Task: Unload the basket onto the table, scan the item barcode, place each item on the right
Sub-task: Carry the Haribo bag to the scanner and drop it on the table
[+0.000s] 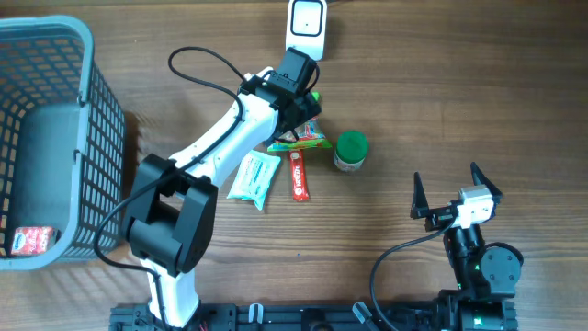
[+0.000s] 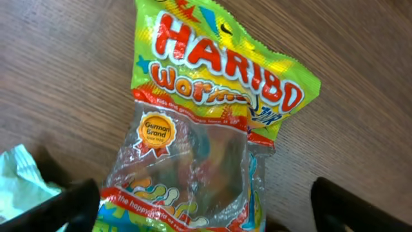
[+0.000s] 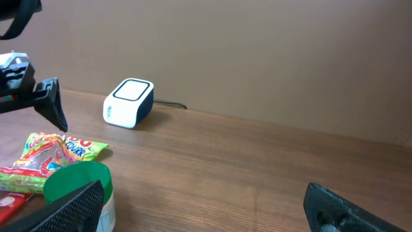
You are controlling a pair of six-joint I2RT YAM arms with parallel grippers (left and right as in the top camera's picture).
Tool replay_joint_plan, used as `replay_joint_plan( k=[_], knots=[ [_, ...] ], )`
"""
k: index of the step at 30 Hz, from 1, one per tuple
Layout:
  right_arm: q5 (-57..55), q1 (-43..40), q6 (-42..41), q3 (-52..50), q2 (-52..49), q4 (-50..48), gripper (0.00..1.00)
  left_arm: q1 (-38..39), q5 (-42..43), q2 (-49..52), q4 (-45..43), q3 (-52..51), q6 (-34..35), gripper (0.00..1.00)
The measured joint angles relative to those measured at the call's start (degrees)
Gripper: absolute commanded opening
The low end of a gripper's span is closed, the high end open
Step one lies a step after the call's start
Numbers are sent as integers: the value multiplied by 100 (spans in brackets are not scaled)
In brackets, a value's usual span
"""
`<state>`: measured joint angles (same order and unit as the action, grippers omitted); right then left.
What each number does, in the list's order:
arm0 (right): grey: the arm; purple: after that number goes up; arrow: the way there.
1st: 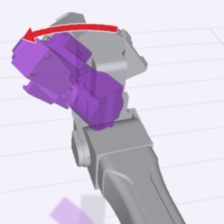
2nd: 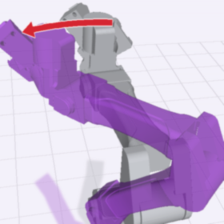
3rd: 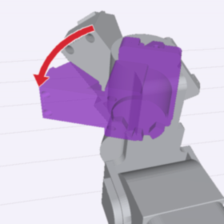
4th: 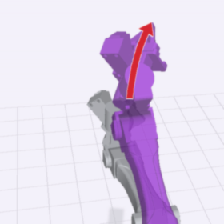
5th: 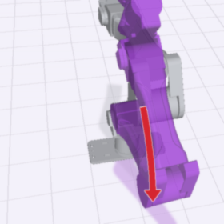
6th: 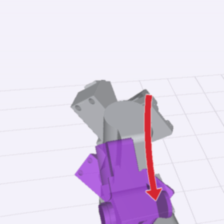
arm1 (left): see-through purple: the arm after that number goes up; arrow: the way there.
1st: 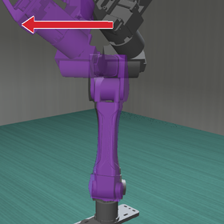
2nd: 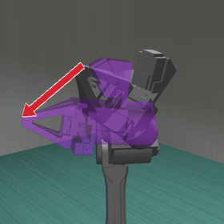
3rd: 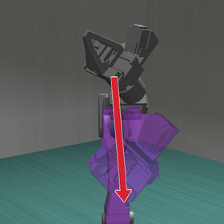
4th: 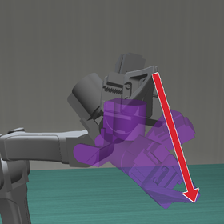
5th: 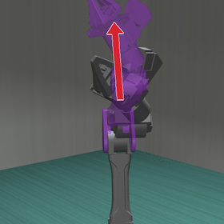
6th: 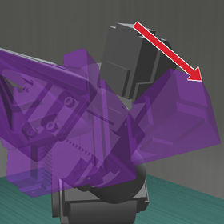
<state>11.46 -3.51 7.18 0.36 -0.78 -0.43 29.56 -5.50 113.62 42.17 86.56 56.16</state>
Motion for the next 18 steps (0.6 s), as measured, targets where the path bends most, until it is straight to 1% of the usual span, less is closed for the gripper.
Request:
replay_joint_plan(
  k=[3, 5, 9, 11, 13, 16, 18],
  knots=[
    [0, 0, 0, 0, 0, -2, 100, 0, -24, -234, 127, 0, 33, 100],
    [0, 0, 0, 0, 0, -2, 100, 0, -107, -577, 289, -7, 37, 100],
    [0, 0, 0, 0, 0, 0, 100, 7, -691, -1937, 1102, -7, 39, 100],
    [0, 0, 0, 0, 0, -4, 100, 7, -1161, -2761, 1722, -4, 52, 100],
    [0, 0, 0, 0, 0, -2, 100, 7, -1602, -3381, 1899, -7, 50, 100],
    [0, 0, 0, 0, 0, 0, 100, -140, -2551, -4415, 1858, -11, -186, 100],
    [0, 0, 0, 0, 0, -2, 100, -584, -2979, -4905, 1582, -11, -463, 100]
  ],
)
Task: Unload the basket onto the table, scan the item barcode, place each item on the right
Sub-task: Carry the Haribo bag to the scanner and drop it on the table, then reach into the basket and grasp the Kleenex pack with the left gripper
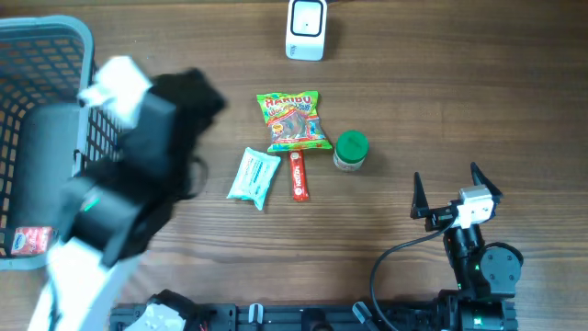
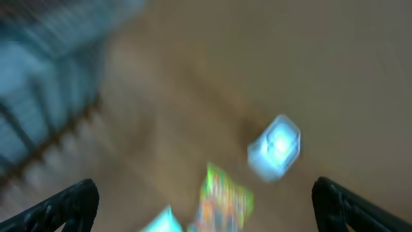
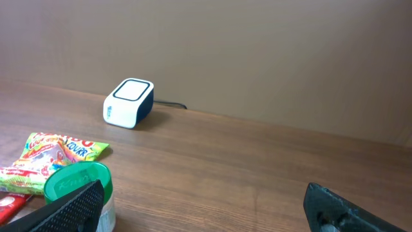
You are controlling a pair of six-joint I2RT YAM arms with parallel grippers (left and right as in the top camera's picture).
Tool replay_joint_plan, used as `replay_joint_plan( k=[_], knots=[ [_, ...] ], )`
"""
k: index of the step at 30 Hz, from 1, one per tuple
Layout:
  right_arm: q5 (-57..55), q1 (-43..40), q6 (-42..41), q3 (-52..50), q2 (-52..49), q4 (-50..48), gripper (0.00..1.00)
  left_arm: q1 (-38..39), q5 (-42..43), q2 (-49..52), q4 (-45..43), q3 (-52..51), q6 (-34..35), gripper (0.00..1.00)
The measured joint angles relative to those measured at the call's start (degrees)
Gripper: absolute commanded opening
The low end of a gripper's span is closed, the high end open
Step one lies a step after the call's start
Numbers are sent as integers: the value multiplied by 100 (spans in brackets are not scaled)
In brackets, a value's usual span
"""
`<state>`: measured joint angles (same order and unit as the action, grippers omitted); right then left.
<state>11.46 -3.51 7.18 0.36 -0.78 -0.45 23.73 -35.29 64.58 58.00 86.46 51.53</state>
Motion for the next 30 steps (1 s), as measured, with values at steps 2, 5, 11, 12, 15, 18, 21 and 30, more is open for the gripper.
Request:
replay_joint_plan(
  k=[2, 5, 11, 12, 15, 18, 21, 30],
  knots=[
    [0, 0, 0, 0, 0, 0, 100, -835, -302, -396, -192, 0, -278, 100],
    [0, 0, 0, 0, 0, 0, 100, -2398, -520, -769, -264, 0, -522, 100],
    [0, 0, 0, 0, 0, 2, 100, -5104, 280, -409, -59, 2, -649, 100],
    [-2, 0, 0, 0, 0, 0, 100, -5263, 402, -264, -37, 2, -656, 100],
    [0, 0, 0, 0, 0, 0, 100, -5569, 651, 407, 72, 0, -693, 100],
    [0, 0, 2, 0, 0, 0, 99, -5735, 815, 1056, 387, 0, -654, 100],
    [0, 0, 0, 0, 0, 0, 100, -5842, 960, 1585, 695, -4, -575, 100],
    [0, 0, 0, 0, 0, 2, 100, -6225, 1137, 2345, 186, -1047, -470, 100]
  ],
)
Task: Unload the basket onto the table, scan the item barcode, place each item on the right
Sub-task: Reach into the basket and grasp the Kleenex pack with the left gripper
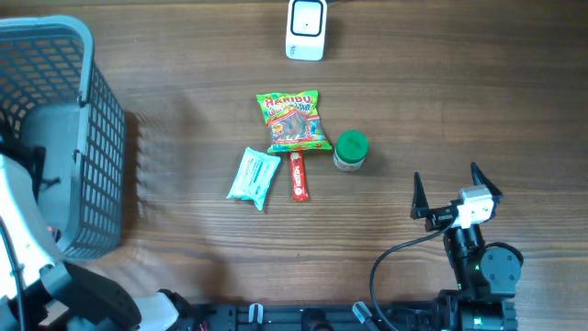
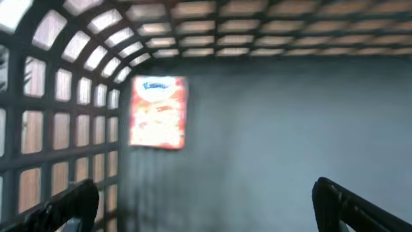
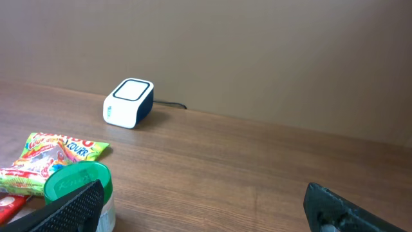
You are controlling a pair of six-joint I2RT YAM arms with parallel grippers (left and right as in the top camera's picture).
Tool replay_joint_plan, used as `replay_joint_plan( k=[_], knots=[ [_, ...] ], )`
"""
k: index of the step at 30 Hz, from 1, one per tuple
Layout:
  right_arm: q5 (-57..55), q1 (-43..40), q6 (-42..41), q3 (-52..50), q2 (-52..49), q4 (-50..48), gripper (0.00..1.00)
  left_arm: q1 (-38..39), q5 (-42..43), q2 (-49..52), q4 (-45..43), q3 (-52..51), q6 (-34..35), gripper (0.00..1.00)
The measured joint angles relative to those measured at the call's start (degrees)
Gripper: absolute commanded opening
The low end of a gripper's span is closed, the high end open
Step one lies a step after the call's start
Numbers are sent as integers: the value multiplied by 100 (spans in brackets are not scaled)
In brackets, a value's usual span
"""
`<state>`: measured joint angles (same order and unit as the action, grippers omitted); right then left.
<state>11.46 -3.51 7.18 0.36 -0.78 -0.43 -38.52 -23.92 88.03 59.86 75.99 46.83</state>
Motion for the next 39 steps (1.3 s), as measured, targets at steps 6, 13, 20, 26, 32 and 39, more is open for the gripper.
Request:
replay_joint_plan(
  k=[6, 13, 20, 26, 32, 39],
  knots=[
    [0, 0, 0, 0, 0, -2, 100, -887, 70, 26, -1104, -1231, -160, 100],
    [0, 0, 0, 0, 0, -2, 100, -1036, 223, 68, -1766, -1567, -444, 100],
    [0, 0, 0, 0, 0, -2, 100, -1038, 243, 848, -1941, -1567, -503, 100],
    [0, 0, 0, 0, 0, -2, 100, -1040, 240, 1217, -2000, -1543, -525, 58],
    [0, 0, 0, 0, 0, -2, 100, -1040, 234, 1255, -1864, -1541, -568, 36],
    [0, 0, 0, 0, 0, -2, 100, -1040, 179, 1255, -1534, -1493, -588, 32]
  ],
)
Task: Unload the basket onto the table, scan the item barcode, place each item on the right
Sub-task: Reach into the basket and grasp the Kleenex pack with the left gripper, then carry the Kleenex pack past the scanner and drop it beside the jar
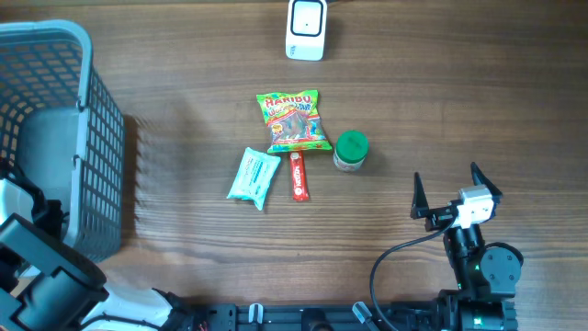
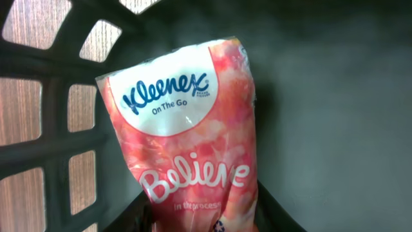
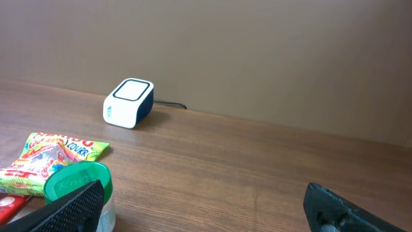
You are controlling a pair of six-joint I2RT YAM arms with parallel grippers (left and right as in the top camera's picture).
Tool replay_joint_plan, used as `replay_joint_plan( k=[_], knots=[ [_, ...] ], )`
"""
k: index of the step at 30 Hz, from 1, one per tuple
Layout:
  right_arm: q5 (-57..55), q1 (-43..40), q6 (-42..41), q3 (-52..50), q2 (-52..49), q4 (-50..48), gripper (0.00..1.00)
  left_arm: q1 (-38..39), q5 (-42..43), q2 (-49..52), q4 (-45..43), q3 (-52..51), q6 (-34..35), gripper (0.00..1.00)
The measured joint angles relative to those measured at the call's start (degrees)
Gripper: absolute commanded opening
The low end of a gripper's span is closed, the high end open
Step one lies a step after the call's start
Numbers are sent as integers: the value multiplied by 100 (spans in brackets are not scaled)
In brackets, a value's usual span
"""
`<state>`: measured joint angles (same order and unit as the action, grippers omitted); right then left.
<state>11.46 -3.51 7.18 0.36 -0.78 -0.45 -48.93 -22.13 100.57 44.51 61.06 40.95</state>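
Observation:
A pink Kleenex tissue pack (image 2: 190, 129) lies on the floor of the grey basket (image 2: 58, 135), in its near left corner. My left gripper (image 2: 209, 216) is down in the basket, its dark fingers (image 2: 151, 216) pressed against both sides of the pack's lower end. In the overhead view the left arm (image 1: 37, 267) covers that corner and hides the pack. The white barcode scanner (image 1: 306, 28) stands at the table's far edge, also seen as a scanner (image 3: 129, 103) from the right wrist. My right gripper (image 1: 455, 198) rests open at the near right, holding nothing.
The basket (image 1: 92, 138) fills the table's left side. Mid-table lie a Haribo bag (image 1: 294, 119), a green-lidded jar (image 1: 351, 150), a red stick pack (image 1: 299, 175) and a teal tissue pack (image 1: 254, 176).
My left gripper was open higher in the basket with the pink pack at a distance. Now it is low and its jaws have shut on the pack. The right arm has not moved.
My left gripper stood open over the Haribo bag near the scanner. Then the arm was blurred mid-table, off the bag. Then it was inside the basket, open, facing the pink pack. Now it is shut on that pack; the right arm stayed still.

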Motion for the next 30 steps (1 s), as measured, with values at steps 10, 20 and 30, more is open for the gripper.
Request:
replay_joint_plan(
  k=[10, 20, 30],
  knots=[
    [0, 0, 0, 0, 0, 2, 100, 0, 822, -402, 1943, 2612, 0, 29],
    [0, 0, 0, 0, 0, 0, 100, 1399, 2813, -2013, 2406, 4607, 4, 31],
    [0, 0, 0, 0, 0, 2, 100, 6214, 2483, -2011, 3211, 4328, 7, 32]
  ],
)
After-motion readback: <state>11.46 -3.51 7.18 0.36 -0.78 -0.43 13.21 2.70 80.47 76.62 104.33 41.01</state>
